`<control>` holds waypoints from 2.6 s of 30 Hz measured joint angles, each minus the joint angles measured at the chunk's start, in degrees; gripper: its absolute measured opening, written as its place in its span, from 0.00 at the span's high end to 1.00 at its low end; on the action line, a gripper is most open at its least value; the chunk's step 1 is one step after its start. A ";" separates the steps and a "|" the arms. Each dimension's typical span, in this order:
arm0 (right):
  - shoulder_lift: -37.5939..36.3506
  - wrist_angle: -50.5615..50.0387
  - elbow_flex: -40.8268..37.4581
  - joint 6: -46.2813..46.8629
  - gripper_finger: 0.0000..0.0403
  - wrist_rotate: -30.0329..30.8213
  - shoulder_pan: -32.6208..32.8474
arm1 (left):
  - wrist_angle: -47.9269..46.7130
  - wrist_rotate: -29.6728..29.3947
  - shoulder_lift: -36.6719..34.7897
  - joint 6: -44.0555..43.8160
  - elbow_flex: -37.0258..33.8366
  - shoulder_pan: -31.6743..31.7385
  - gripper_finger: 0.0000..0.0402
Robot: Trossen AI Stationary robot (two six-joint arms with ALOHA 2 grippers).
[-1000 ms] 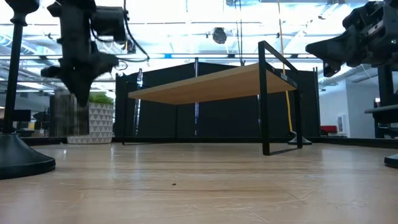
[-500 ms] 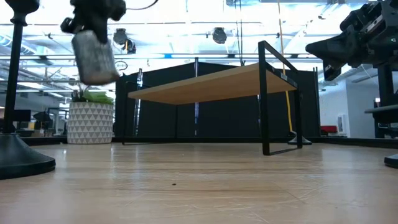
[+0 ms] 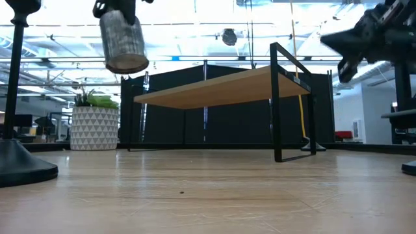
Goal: Pick & Place candle stick holders
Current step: Put the brown scented candle on the shelf
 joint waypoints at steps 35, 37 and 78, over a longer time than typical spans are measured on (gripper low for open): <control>59.57 10.64 37.66 -14.93 0.61 -9.73 0.15 | -2.68 -2.77 14.57 6.86 22.40 -1.80 1.00; 62.78 10.58 39.91 -15.36 0.53 -10.94 0.15 | -2.73 -3.12 14.61 6.98 22.40 -1.91 1.00; 87.82 3.02 60.76 -15.03 0.01 -9.22 1.26 | 2.85 -2.52 14.61 11.60 22.38 -1.72 1.00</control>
